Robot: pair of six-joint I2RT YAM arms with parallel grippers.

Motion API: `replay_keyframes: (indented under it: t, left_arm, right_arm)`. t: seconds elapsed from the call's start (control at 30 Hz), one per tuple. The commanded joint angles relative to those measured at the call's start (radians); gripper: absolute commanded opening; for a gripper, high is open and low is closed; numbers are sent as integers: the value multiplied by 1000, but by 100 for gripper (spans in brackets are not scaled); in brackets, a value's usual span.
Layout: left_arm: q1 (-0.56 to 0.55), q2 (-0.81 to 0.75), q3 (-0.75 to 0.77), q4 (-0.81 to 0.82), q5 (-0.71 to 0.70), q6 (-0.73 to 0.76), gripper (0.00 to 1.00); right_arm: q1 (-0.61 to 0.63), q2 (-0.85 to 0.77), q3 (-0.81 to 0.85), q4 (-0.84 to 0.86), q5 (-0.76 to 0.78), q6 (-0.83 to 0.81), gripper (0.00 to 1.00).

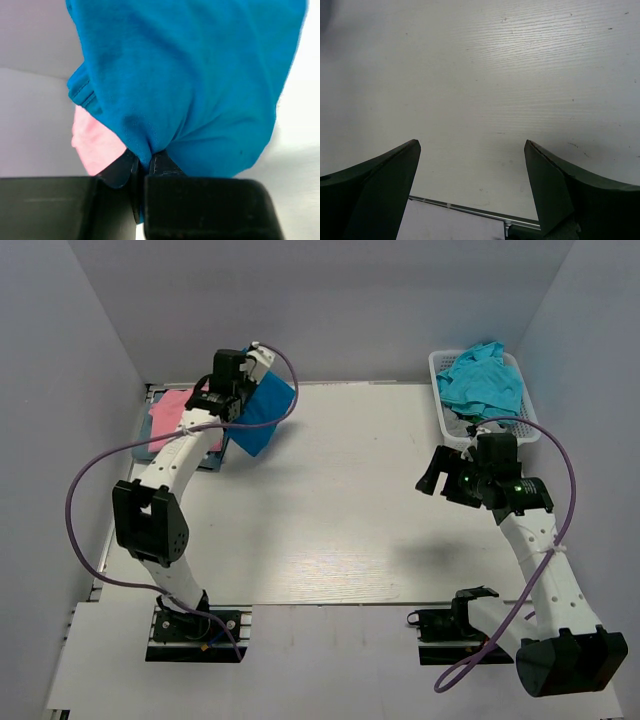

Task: Fold and stack the t-shirts
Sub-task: Put the neatly folded tshirt into the corner of the board with the left arm

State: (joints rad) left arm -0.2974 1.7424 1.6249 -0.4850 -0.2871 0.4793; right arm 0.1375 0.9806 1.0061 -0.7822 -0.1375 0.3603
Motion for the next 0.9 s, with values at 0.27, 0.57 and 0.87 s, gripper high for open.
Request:
replay_keyframes:
  t: [0.27,0.57,0.87]
  left_arm:
    - [202,3,98,36,94,30,0]
    - [326,26,116,20,202,-8,0]
    - [409,48,87,32,293,-39,0]
  right_arm:
    - [-4,61,88,27,-31,12,90]
    - [-4,110,111,46,-77,23,90]
    - [-3,136,123,43,-103,34,90]
